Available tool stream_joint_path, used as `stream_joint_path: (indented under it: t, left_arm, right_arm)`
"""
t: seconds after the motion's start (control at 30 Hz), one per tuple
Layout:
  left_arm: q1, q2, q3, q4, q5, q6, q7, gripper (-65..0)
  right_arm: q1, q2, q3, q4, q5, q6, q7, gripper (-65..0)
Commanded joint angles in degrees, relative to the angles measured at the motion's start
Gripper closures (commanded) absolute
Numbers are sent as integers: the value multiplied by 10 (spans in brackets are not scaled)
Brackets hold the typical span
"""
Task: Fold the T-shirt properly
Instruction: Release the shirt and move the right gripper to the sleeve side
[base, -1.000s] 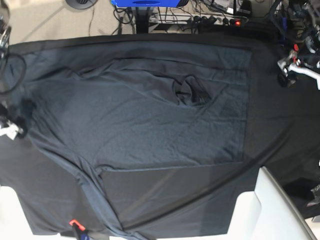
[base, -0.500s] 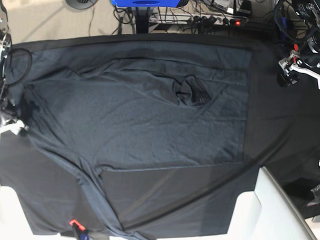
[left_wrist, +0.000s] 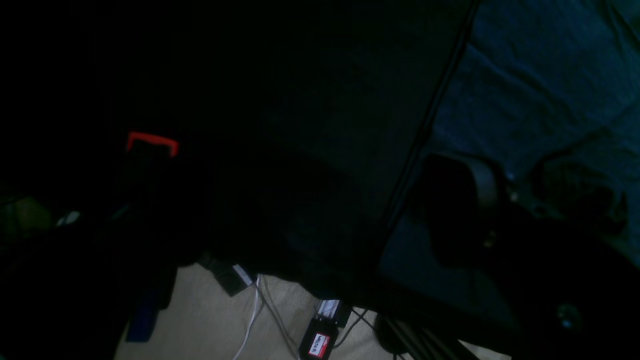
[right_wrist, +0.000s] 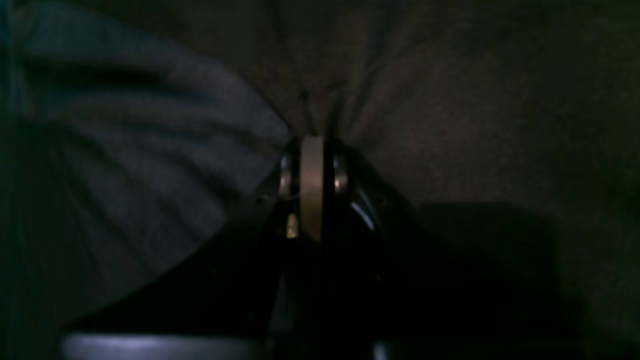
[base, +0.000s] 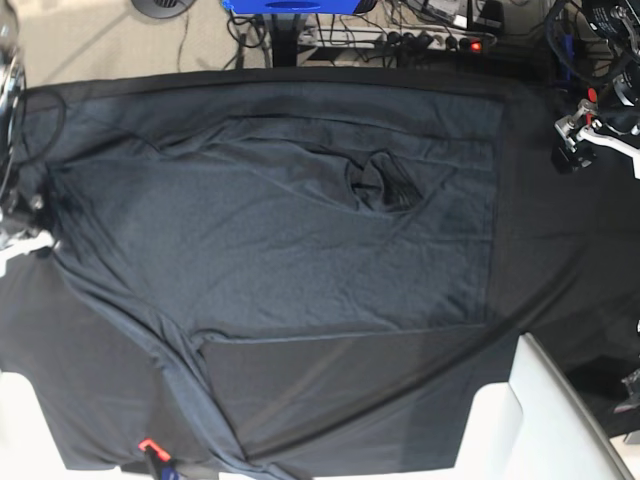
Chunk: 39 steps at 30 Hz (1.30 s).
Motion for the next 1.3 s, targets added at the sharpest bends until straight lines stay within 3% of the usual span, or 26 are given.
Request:
stream_joint_path:
  t: [0.0,0.23,0.53,0.73,1.03,1.17,1.27]
  left_arm:
    - [1,-10,-3,9,-5,-2,-6,-624]
    - [0,-9,-2,9,-7,-2,-6,-624]
    - [0,-9,-2,9,-5,-2,-6,-624]
    - [0,-9,-2,9,-5,-2,-6,-624]
    - [0,-9,-2,9,-5,-2,-7,-624]
    - [1,-9,-2,9,-5,-2,-7,-624]
    - [1,-9,-2,9,-5,-2,-7,-624]
  right_arm:
    - [-10,11,22,34,6,2,-7,0]
    - [-98,-24,110,248,1,2,-108,0]
    - [-164,-60,185,382,1,2,-206,0]
    - [-207,-61,192,425,5,2,-246,0]
    - [-241,-81,192,427,5,2,-254,-2]
    - [-236,-81,192,460,6,2,-297,-5]
    - [-223,-81,189,507,6,2,-312,-105]
